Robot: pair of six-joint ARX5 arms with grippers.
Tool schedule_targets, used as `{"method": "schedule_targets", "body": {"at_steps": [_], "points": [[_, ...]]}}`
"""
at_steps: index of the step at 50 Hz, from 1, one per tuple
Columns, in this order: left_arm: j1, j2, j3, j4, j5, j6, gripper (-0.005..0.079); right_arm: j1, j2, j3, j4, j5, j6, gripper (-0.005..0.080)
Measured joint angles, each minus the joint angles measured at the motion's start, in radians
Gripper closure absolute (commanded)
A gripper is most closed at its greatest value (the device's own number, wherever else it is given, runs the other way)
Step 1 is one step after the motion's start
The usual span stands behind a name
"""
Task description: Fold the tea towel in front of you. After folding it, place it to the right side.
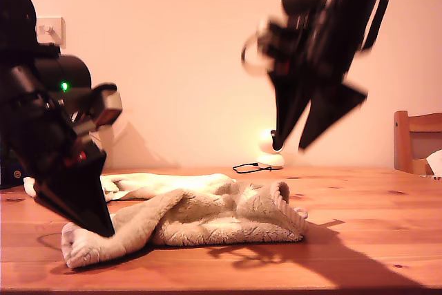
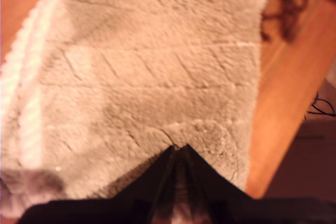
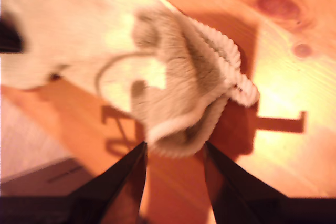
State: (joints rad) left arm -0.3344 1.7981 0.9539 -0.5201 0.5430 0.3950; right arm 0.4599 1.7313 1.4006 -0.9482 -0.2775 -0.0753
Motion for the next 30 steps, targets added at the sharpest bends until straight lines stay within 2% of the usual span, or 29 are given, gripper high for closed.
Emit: {"method": "schedule_targets", "body": {"at_steps": [30], "points": [[-0.023, 0.032, 0.021, 0.021, 0.025, -0.003, 0.0706, 0.033, 0.05, 0.0, 0.023, 0.0, 0.048, 0.0447]]}}
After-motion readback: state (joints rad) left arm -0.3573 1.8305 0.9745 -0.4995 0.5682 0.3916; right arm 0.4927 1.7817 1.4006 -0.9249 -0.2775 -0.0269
